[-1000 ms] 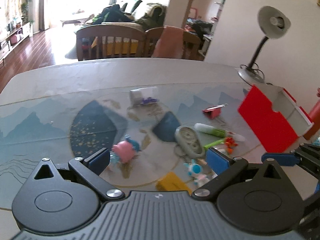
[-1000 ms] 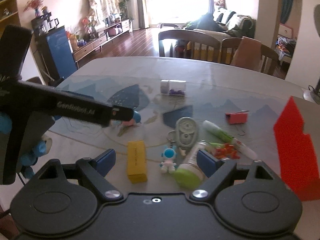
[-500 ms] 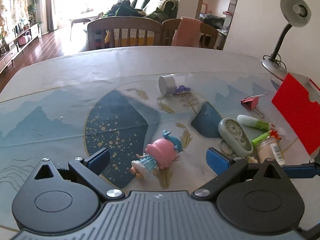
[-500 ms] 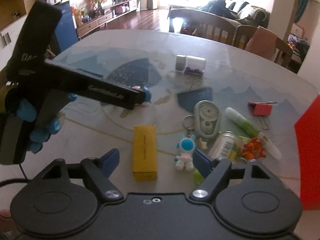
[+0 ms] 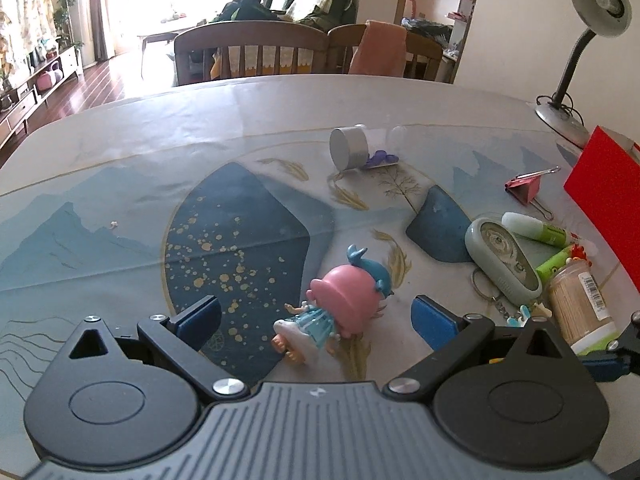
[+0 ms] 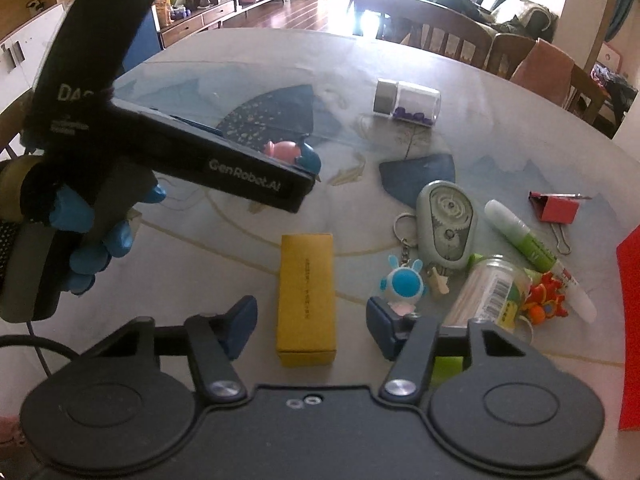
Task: Organize rigid objects
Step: 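Move both grippers back over the table toward the remaining items, then grasp the yellow box with the right gripper while the left grasps the doll figurine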
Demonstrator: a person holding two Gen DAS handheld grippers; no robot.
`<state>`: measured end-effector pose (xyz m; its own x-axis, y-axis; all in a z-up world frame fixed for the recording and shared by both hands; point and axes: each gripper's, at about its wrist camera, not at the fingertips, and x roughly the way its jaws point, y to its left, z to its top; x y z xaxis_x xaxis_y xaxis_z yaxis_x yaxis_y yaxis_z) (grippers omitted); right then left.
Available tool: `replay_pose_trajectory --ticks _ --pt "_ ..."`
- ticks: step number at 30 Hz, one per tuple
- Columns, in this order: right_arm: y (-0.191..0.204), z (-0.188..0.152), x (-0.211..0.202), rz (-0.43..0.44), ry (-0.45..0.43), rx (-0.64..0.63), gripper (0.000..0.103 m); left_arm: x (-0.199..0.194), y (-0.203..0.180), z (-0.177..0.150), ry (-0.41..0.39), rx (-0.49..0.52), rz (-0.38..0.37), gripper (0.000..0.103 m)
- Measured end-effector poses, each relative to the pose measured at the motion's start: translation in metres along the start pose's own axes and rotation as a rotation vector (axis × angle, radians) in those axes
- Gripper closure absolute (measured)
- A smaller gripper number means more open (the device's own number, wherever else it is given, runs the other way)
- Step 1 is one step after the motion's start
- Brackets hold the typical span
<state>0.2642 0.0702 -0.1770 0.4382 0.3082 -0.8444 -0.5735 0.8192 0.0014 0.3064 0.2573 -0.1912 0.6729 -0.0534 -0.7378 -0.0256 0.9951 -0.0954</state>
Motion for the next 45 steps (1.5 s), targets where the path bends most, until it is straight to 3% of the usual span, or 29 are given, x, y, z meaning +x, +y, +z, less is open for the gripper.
replay_pose_trajectory --ticks 4,11,34,36,38,45 --pt "0.001 0.001 0.004 -0.002 0.007 0.005 0.054 0.002 0.0 0.0 0.006 0.0 -0.004 0.022" --pt "0.004 0.002 0.01 -0.008 0.016 0.001 0.072 0.002 -0.006 -0.001 -0.001 0.023 -0.01 0.049" --pt "-0.016 -0.011 -0.043 -0.008 -0.063 0.13 0.075 -0.024 -0.021 -0.009 0.025 0.027 -0.014 0.052" --pt "-0.019 -0.013 -0.051 -0.009 -0.073 0.141 0.075 -0.029 -0.024 -0.01 0.025 0.027 -0.016 0.056" --pt "-0.024 -0.014 -0.059 -0.011 -0.084 0.152 0.075 -0.034 -0.027 -0.01 0.02 0.024 -0.03 0.069" --pt "-0.038 -0.023 -0.075 -0.013 -0.097 0.186 0.075 -0.034 -0.04 -0.015 0.05 0.049 -0.021 0.07"
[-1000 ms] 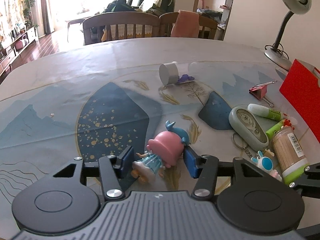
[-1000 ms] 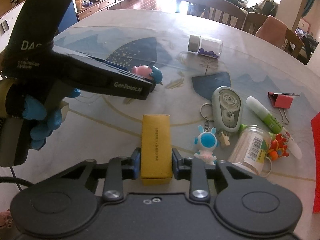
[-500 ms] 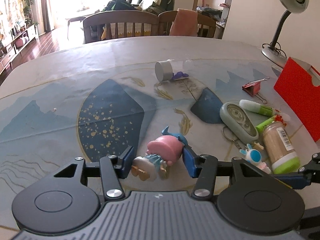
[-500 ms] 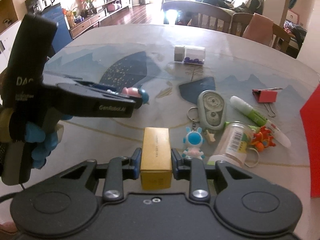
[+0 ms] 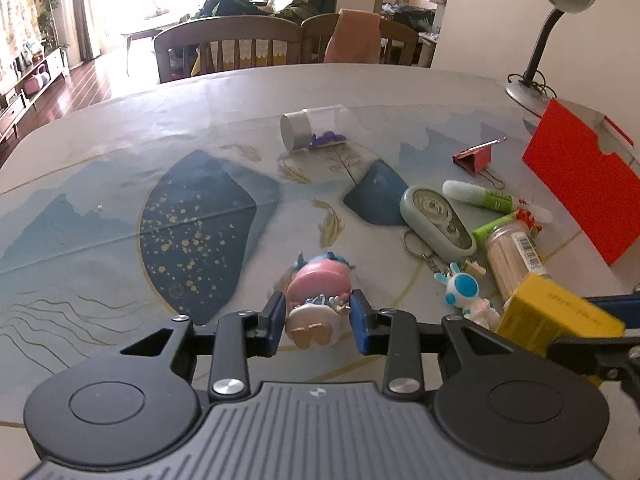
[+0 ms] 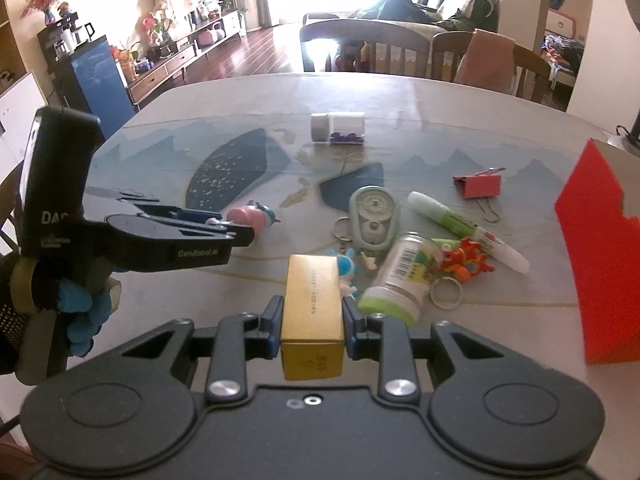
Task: Organize rigid objects
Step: 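Grasp the yellow box with the right gripper while the left grasps the doll figurine, then carry the yellow box and doll figurine with both grippers into the box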
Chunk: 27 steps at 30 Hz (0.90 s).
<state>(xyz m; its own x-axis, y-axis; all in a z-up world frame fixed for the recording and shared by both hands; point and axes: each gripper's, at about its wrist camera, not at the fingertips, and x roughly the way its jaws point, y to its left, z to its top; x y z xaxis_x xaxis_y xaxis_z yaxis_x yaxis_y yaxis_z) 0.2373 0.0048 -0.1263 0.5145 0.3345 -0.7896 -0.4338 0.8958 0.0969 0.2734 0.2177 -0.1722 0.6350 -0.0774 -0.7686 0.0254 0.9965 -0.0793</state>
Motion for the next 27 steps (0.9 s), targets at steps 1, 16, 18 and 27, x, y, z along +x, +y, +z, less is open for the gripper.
replay_pose_trajectory --ticks 1,16,18,27 --pt "-0.001 -0.002 -0.001 -0.001 0.0 0.005 0.075 0.001 -0.001 -0.001 0.004 -0.002 0.001 0.07" --pt "-0.04 0.003 -0.053 -0.024 -0.086 0.055 0.075 -0.018 -0.009 0.014 -0.01 -0.048 -0.027 0.071" --pt "-0.047 0.005 -0.059 -0.03 -0.101 0.063 0.075 -0.021 -0.013 0.02 -0.011 -0.055 -0.029 0.071" --pt "-0.107 0.01 -0.09 -0.08 -0.159 0.113 0.075 -0.049 -0.056 0.052 -0.039 -0.032 -0.098 0.071"
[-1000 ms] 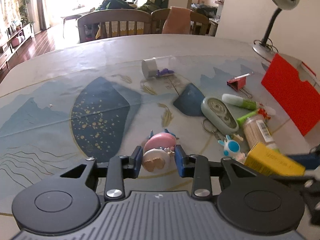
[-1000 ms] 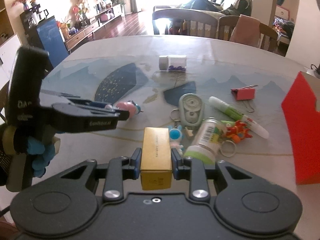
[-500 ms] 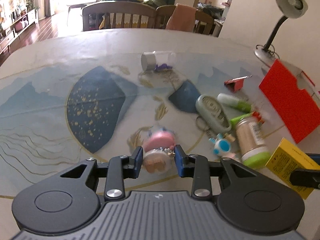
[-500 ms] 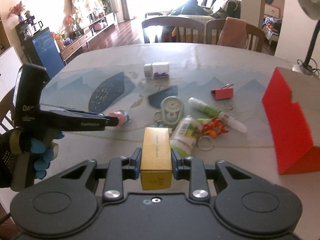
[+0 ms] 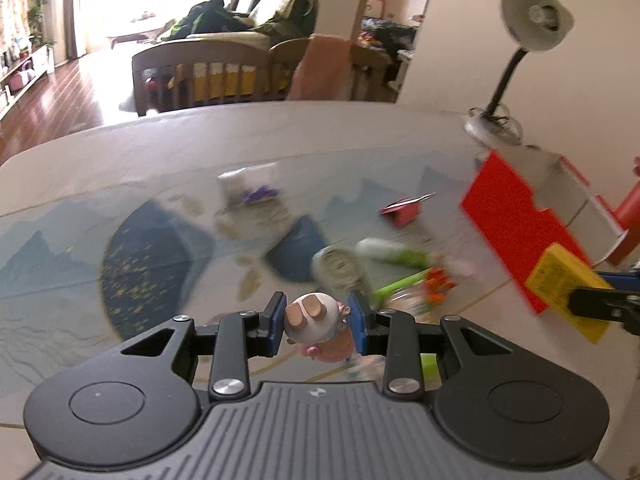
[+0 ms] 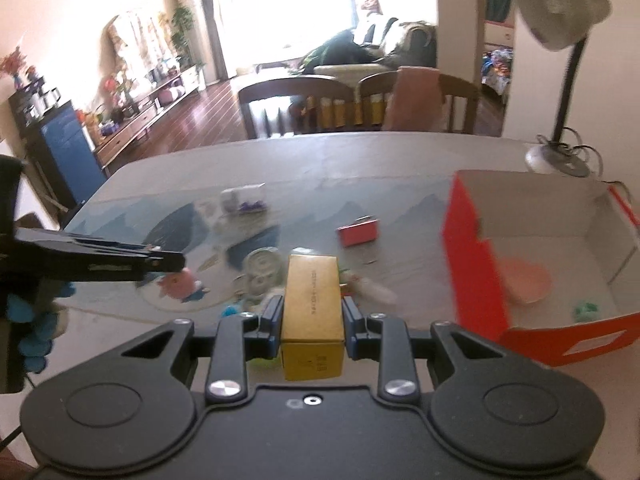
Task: Organize rigid objects
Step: 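Carry the yellow box and doll figurine with both grippers into the box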
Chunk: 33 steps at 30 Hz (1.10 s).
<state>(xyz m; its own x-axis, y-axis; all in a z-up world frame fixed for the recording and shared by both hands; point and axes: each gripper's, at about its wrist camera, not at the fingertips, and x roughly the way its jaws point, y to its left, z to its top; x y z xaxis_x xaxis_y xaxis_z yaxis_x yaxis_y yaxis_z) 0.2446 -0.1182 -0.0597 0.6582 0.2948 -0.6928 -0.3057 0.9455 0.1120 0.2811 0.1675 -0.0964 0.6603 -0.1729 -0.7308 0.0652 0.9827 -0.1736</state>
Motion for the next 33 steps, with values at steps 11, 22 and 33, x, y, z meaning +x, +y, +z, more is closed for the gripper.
replay_pose_trajectory --ticks 11,22,33 --pt "-0.092 0.017 -0.013 -0.077 -0.042 0.054 0.075 0.001 -0.1 0.046 -0.04 0.103 -0.09 0.071" --pt "-0.182 0.017 -0.013 -0.15 -0.043 0.097 0.075 0.035 -0.208 0.09 -0.051 0.173 -0.175 0.071" --pt "-0.239 0.013 0.006 -0.184 0.008 0.098 0.075 0.083 -0.289 0.11 -0.006 0.234 -0.208 0.071"
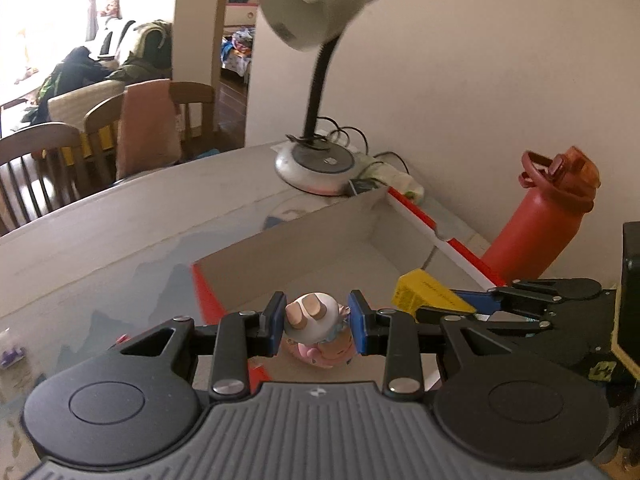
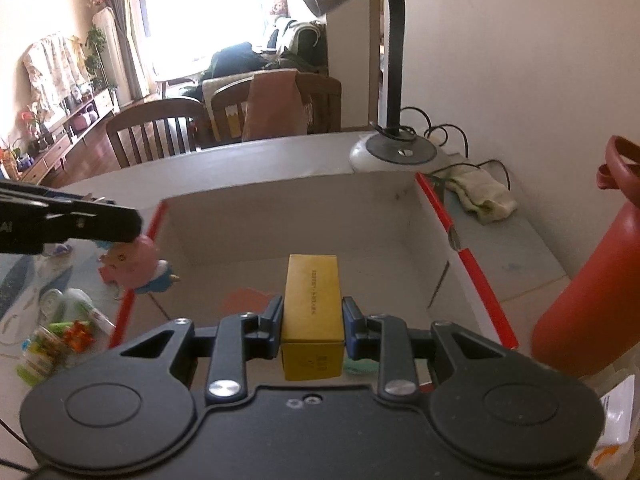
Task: Organize rigid objects
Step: 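Carry the yellow box and doll figurine with both grippers into the box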
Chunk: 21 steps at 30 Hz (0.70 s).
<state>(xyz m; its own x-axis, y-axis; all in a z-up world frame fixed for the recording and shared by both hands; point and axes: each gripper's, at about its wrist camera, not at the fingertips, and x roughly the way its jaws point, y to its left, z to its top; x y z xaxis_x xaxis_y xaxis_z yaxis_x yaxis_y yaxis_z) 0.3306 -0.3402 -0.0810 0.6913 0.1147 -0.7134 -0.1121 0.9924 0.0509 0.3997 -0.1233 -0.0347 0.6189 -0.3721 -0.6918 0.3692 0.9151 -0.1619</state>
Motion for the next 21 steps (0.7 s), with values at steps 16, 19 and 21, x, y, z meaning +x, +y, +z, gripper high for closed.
replay_pose_trajectory --ticks 16,19,21 --pt "-0.029 0.002 0.056 -0.036 0.123 -0.033 0.075 0.092 -0.03 0.017 0.029 0.069 0.051 0.071" --pt "-0.031 0.0 0.063 -0.038 0.152 -0.045 0.075 0.11 -0.03 0.018 0.045 0.069 0.058 0.071" --pt "-0.032 0.0 0.067 -0.038 0.163 -0.053 0.075 0.122 -0.03 0.017 0.059 0.066 0.065 0.071"
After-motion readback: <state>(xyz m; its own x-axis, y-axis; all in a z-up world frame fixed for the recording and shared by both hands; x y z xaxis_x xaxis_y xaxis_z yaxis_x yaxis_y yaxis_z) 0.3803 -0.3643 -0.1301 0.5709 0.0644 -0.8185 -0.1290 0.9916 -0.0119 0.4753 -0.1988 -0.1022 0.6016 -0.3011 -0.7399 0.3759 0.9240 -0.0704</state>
